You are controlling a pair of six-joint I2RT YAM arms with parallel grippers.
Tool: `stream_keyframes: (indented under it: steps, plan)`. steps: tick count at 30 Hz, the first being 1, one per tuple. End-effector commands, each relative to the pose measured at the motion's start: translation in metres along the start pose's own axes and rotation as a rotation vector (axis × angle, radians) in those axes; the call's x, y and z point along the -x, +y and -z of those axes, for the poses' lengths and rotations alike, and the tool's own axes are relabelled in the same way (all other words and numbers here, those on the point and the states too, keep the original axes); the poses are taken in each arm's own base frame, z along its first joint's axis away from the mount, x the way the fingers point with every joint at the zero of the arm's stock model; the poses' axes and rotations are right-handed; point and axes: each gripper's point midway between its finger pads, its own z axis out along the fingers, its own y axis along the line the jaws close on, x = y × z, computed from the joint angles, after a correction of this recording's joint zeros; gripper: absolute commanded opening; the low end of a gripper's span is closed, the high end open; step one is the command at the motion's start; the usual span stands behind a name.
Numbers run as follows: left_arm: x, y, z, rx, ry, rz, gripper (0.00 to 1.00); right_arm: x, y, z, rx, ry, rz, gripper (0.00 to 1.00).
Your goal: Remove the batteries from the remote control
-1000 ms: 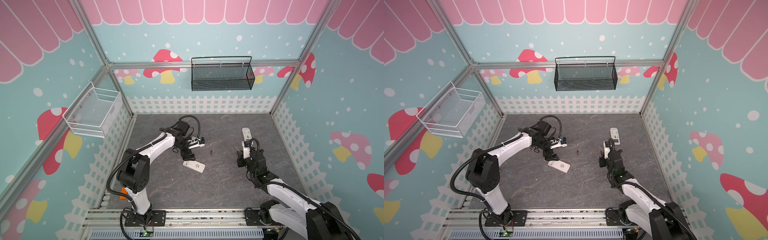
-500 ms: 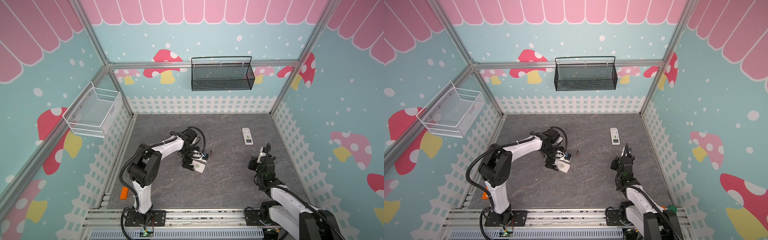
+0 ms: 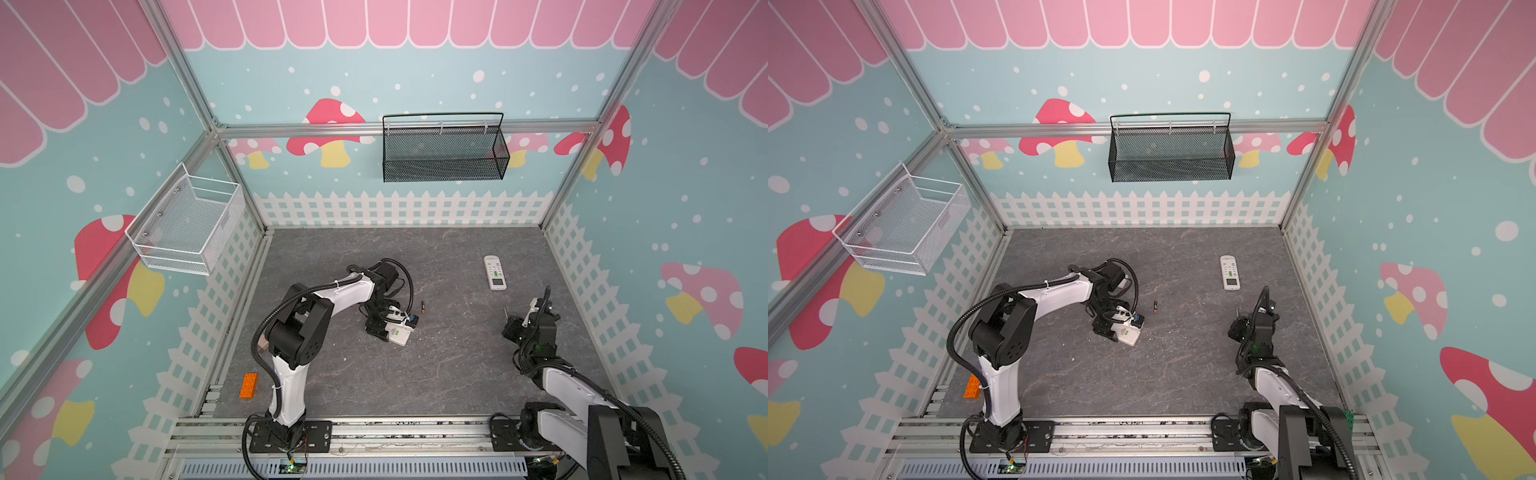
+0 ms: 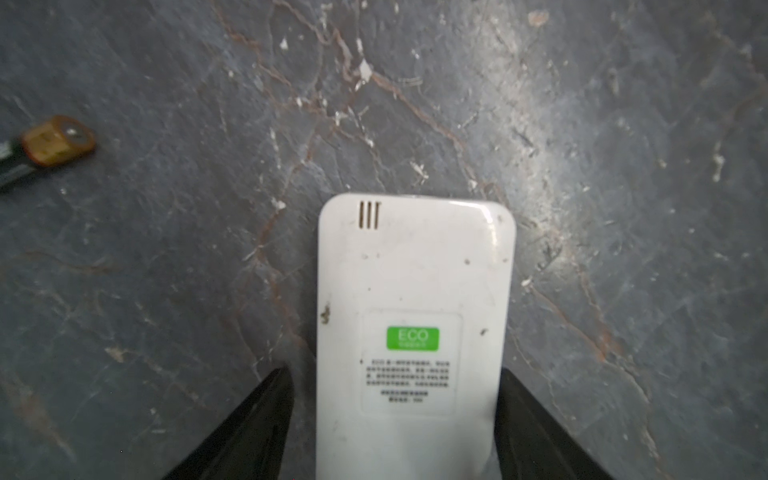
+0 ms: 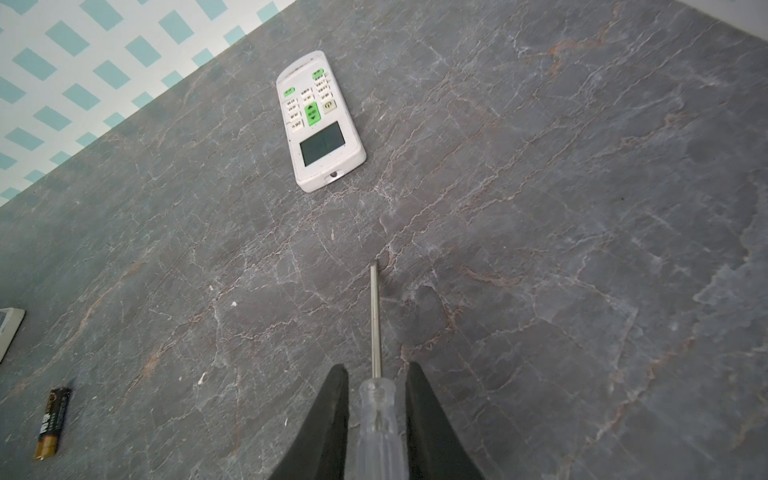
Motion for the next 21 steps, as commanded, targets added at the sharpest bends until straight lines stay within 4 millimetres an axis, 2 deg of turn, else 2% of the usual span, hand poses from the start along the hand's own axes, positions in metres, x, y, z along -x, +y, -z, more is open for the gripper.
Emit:
stream_keyframes:
  steps: [1, 6, 12, 16, 18, 19, 21]
  plan:
    - [-0.007, 0.007, -0.005, 0.012, 0.035, -0.012, 0.68, 0.000, 0.002, -0.003, 0.016, 0.024, -0.030, 0.31]
    - [-0.006, 0.013, 0.003, 0.044, 0.021, -0.004, 0.61, -0.001, -0.001, -0.005, 0.011, 0.031, -0.035, 0.37]
    - [-0.004, 0.041, 0.037, 0.158, -0.017, 0.120, 0.54, 0.008, 0.001, 0.000, 0.013, 0.002, -0.005, 0.48]
    - [-0.004, 0.079, 0.085, 0.300, -0.143, 0.383, 0.54, 0.021, 0.010, 0.003, 0.030, -0.005, 0.042, 0.58]
    - [-0.008, 0.098, 0.105, 0.379, -0.192, 0.519, 0.54, 0.028, 0.014, 0.003, 0.040, -0.015, 0.062, 0.69]
    - [-0.024, 0.111, 0.120, 0.445, -0.203, 0.615, 0.54, 0.031, 0.017, 0.001, 0.046, -0.012, 0.076, 0.73]
    - [-0.043, 0.131, 0.139, 0.570, -0.206, 0.767, 0.51, 0.038, 0.024, -0.004, 0.057, 0.006, 0.113, 0.82]
